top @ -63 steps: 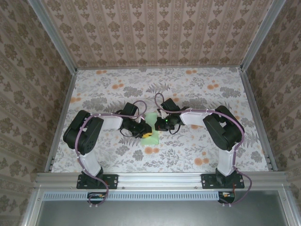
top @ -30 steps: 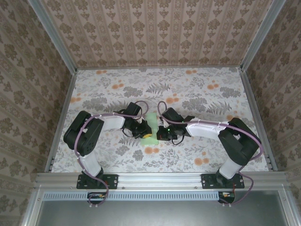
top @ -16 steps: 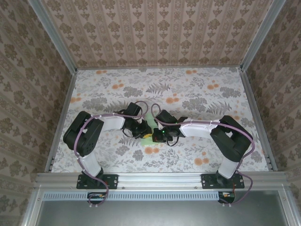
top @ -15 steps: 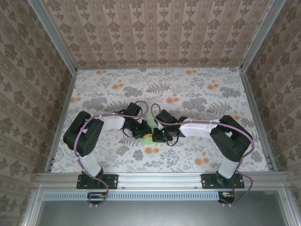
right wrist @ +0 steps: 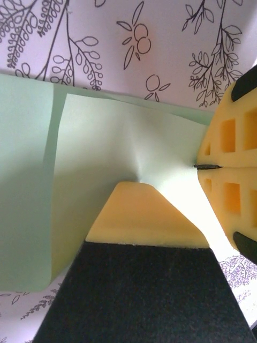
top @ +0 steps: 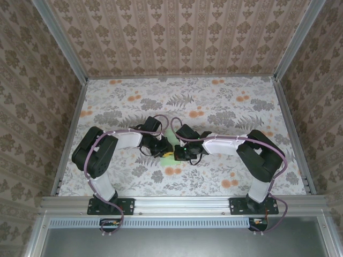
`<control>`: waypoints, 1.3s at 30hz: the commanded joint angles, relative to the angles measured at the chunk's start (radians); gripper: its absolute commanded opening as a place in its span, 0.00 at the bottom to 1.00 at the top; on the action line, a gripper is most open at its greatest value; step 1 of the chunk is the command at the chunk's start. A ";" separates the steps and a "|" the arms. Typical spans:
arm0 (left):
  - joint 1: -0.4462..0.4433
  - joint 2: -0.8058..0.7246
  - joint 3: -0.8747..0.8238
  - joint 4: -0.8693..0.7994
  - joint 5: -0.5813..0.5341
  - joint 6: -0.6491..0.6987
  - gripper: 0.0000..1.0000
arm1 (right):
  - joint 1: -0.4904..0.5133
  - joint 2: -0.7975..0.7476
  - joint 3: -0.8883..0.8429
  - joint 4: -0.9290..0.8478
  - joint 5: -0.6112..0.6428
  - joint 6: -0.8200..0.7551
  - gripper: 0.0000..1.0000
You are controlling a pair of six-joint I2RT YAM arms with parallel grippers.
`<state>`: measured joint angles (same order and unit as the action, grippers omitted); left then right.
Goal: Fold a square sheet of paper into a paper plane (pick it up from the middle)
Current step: Fold the triangle a second time at the center of the table.
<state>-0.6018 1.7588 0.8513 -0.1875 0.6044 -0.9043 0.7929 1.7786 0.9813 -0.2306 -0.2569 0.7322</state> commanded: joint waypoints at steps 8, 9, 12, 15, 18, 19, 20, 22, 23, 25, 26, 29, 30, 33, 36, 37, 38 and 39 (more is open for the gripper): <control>0.011 0.014 -0.024 -0.107 -0.101 -0.011 0.16 | 0.012 -0.029 0.003 -0.007 0.000 -0.035 0.03; 0.011 0.016 -0.024 -0.107 -0.103 -0.011 0.16 | 0.018 -0.037 -0.001 0.003 -0.010 -0.040 0.03; 0.012 0.027 -0.024 -0.105 -0.104 -0.012 0.15 | 0.029 -0.041 0.002 0.000 -0.018 -0.055 0.03; 0.011 0.030 -0.022 -0.099 -0.100 -0.014 0.15 | 0.034 -0.020 0.011 -0.018 -0.005 -0.057 0.03; 0.013 0.028 -0.020 -0.101 -0.100 -0.013 0.15 | 0.039 0.000 0.012 -0.027 0.010 -0.051 0.03; 0.013 0.029 -0.020 -0.102 -0.100 -0.010 0.15 | 0.040 0.004 0.012 -0.030 0.018 -0.050 0.03; 0.013 0.027 -0.021 -0.102 -0.100 -0.011 0.15 | 0.040 0.008 0.014 -0.037 0.028 -0.047 0.02; 0.014 0.027 -0.021 -0.104 -0.098 -0.011 0.15 | 0.039 0.016 0.019 -0.049 0.046 -0.047 0.02; 0.014 0.025 -0.021 -0.104 -0.098 -0.010 0.15 | 0.039 0.019 0.022 -0.056 0.054 -0.047 0.02; 0.015 0.024 -0.022 -0.104 -0.097 -0.010 0.15 | 0.038 0.024 0.026 -0.071 0.069 -0.045 0.02; 0.016 0.023 -0.020 -0.104 -0.097 -0.010 0.16 | 0.037 0.025 0.029 -0.076 0.076 -0.045 0.02; 0.019 0.018 -0.018 -0.105 -0.092 -0.008 0.16 | 0.036 0.027 0.033 -0.087 0.087 -0.043 0.02; 0.019 0.017 -0.018 -0.107 -0.092 -0.006 0.17 | 0.037 0.027 0.033 -0.089 0.090 -0.042 0.02; 0.023 0.010 -0.015 -0.105 -0.085 0.002 0.18 | 0.034 0.025 0.033 -0.090 0.093 -0.040 0.02; 0.029 -0.009 -0.019 -0.067 -0.066 0.005 0.20 | 0.035 0.021 0.032 -0.091 0.093 -0.039 0.02; 0.031 -0.020 -0.022 -0.048 -0.059 0.008 0.21 | 0.035 0.019 0.032 -0.091 0.092 -0.039 0.02; 0.032 -0.032 -0.025 -0.034 -0.054 0.008 0.22 | 0.034 0.019 0.033 -0.090 0.089 -0.038 0.02; 0.034 -0.041 -0.027 -0.023 -0.054 0.011 0.23 | 0.035 0.019 0.033 -0.088 0.087 -0.039 0.02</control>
<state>-0.5865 1.7466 0.8497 -0.1867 0.6079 -0.9047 0.8276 1.7916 0.9981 -0.2695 -0.2016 0.6949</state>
